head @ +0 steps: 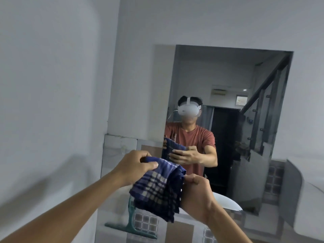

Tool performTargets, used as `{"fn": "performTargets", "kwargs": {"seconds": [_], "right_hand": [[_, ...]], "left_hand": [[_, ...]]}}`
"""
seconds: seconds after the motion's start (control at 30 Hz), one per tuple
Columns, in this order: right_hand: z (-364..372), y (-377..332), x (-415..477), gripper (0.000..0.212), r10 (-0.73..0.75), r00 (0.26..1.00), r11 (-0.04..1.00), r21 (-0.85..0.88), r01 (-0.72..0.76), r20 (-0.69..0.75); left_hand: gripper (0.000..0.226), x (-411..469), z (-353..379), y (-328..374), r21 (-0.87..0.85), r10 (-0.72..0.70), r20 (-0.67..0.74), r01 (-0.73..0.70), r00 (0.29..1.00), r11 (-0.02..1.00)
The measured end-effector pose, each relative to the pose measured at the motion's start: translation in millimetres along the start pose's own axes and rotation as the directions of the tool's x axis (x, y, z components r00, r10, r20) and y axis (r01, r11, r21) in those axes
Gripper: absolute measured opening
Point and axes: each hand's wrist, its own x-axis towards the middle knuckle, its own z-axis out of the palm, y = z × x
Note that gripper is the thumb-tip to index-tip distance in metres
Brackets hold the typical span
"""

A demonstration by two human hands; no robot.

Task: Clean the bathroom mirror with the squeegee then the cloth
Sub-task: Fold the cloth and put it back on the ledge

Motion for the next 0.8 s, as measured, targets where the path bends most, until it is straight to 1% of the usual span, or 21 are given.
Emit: {"fn": "performTargets", "kwargs": {"seconds": [0.03,0.07,0.1,0.13,0.17,0.23,0.3,0.37,0.43,0.57,0.63,0.7,0.8], "right_hand": [[5,0,0,0.053,-0.019,0.999,0.999,-0.039,0.021,0.044],[10,2,1,0.045,-0.062,0.995,0.988,-0.135,0.072,0.077],[15,3,4,0.036,-0.134,0.987,0.955,-0.254,0.153,0.091],[22,5,7,0.033,-0.218,0.972,0.907,-0.348,0.235,0.089],[28,6,12,0.039,-0.301,0.95,0.841,-0.444,0.308,0.089],[42,6,24,0.047,-0.431,0.893,0.658,-0.631,0.411,0.131],[54,5,38,0.043,-0.483,0.855,0.503,-0.741,0.446,0.188],[64,3,56,0.038,-0.483,0.851,0.431,-0.789,0.438,0.209],[73,0,75,0.037,-0.48,0.85,0.376,-0.824,0.423,0.217],[96,-11,108,0.042,-0.491,0.817,0.269,-0.84,0.472,0.302],[107,-18,128,0.041,-0.513,0.783,0.164,-0.855,0.492,0.353],[117,-26,149,0.038,-0.535,0.759,0.079,-0.873,0.482,0.371],[125,-33,175,0.031,-0.569,0.714,-0.058,-0.886,0.459,0.408]], "left_hand": [[0.03,0,-6,-1,0.019,0.001,-0.026,-0.001,1.0,1.0],[0.031,0,-12,-2,0.038,0.001,-0.048,0.001,0.999,0.999],[0.031,0,-19,-3,0.057,-0.001,-0.066,0.005,0.998,0.998],[0.03,0,-26,-6,0.074,-0.001,-0.077,0.007,0.997,0.997],[0.028,1,-32,-8,0.085,-0.004,-0.081,0.011,0.997,0.996],[0.02,1,-45,-17,0.087,-0.014,-0.07,0.02,0.997,0.996],[0.007,0,-57,-29,0.08,-0.023,-0.062,0.028,0.998,0.996],[0.012,0,-66,-45,0.085,-0.034,-0.078,0.041,0.996,0.996],[0.017,3,-74,-57,0.107,-0.027,-0.135,0.042,0.99,0.993],[0.025,22,-89,-66,0.146,0.072,-0.295,-0.029,0.953,0.989],[0.027,39,-99,-70,0.207,0.132,-0.375,-0.056,0.918,0.977],[0.027,58,-109,-76,0.285,0.179,-0.426,-0.057,0.887,0.957],[0.026,78,-116,-83,0.375,0.231,-0.424,-0.062,0.876,0.925]]}}
